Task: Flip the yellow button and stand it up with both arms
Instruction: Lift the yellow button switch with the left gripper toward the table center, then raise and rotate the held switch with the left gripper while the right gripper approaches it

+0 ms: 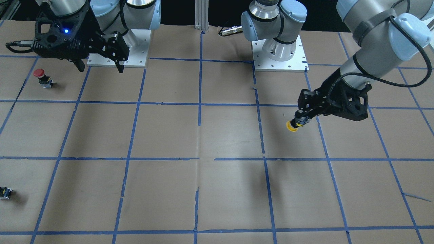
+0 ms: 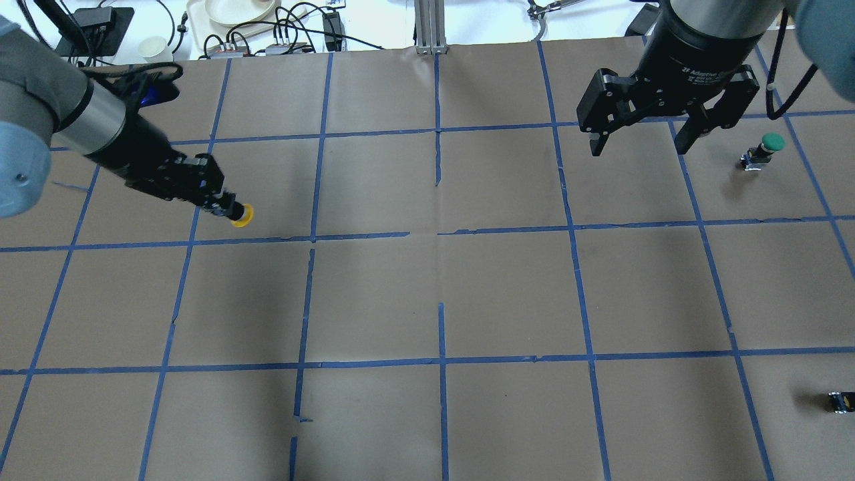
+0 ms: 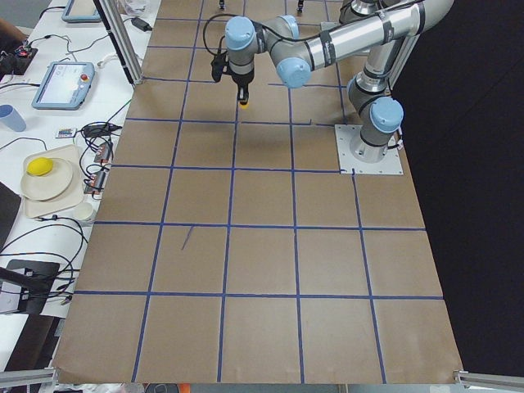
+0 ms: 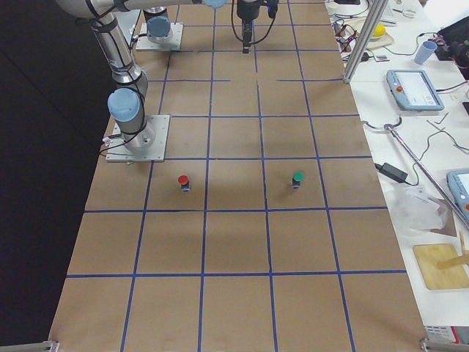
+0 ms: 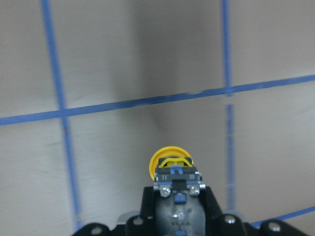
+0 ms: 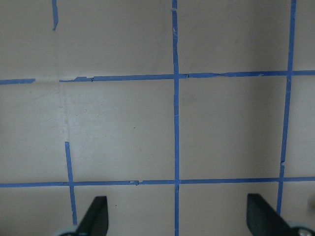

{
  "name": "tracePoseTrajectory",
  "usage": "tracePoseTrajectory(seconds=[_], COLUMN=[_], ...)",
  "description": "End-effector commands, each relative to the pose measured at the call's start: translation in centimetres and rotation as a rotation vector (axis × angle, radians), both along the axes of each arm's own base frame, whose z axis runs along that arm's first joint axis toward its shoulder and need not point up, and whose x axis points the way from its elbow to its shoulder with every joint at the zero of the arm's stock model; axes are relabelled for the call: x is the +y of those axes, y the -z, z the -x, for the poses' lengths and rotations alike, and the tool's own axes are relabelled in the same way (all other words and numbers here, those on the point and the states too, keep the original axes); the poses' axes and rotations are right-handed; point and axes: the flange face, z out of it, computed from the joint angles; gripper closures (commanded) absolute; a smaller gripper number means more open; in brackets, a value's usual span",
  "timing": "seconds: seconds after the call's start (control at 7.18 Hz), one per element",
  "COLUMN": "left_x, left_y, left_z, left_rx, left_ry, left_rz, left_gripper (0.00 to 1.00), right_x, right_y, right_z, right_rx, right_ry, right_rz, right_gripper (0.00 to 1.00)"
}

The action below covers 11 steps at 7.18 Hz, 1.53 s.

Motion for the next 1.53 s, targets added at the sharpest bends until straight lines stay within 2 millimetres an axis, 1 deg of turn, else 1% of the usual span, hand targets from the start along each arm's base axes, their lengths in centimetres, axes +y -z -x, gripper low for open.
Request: tracePoseTrajectory(seconds=[0.0, 0.14, 0.28, 0.42, 0.56, 0.7, 0.84, 0.98, 1.11, 1.25, 1.39], left_x=[-0.5, -0.2, -0.2, 0.3, 1.3, 1.9, 2.5, 3.8, 4.6, 4.5, 4.5], left_y=[-5.1, -6.1, -7.8, -9.3, -10.6, -11.7, -11.5, -11.3, -10.2, -9.4, -9.3], left_z=[7.1, 8.5, 10.1, 12.1, 13.9, 15.2, 15.6, 15.8, 15.8, 15.9, 16.0], left_rx=[0.374, 0.538, 0.712, 0.831, 0.904, 1.03, 1.096, 1.147, 1.164, 1.165, 1.169], left_ry=[-0.113, -0.166, -0.241, -0.321, -0.332, -0.328, -0.335, -0.364, -0.382, -0.375, -0.354], left_rz=[-0.043, -0.065, -0.119, -0.217, -0.27, -0.318, -0.355, -0.411, -0.443, -0.435, -0.408], left_gripper=[0.74, 0.74, 0.74, 0.74, 0.75, 0.76, 0.77, 0.77, 0.78, 0.78, 0.78], right_x=[-0.1, -0.1, 0.0, -0.3, -0.2, -0.1, -0.2, 0.0, -0.3, -1.1, -1.9], right_y=[0.1, 0.1, 1.0, 0.9, 0.7, 0.5, 0.7, 0.3, 0.2, -0.2, -0.8], right_z=[0.5, 0.9, 0.5, 0.9, 1.0, 1.2, 1.6, 1.3, 1.5, 4.5, 7.3], right_rx=[0.012, 0.051, 0.037, -0.006, -0.011, 0.001, 0.006, 0.001, -0.047, -0.129, -0.283], right_ry=[0.007, 0.006, 0.012, 0.042, 0.046, 0.05, 0.036, 0.042, 0.118, 0.425, 0.509], right_rz=[-0.005, -0.009, -0.03, -0.017, -0.015, -0.01, -0.014, -0.01, -0.01, -0.022, -0.022], right_gripper=[0.0, 0.0, 0.0, 0.0, 0.0, 0.0, 0.0, 0.0, 0.0, 0.0, 0.0])
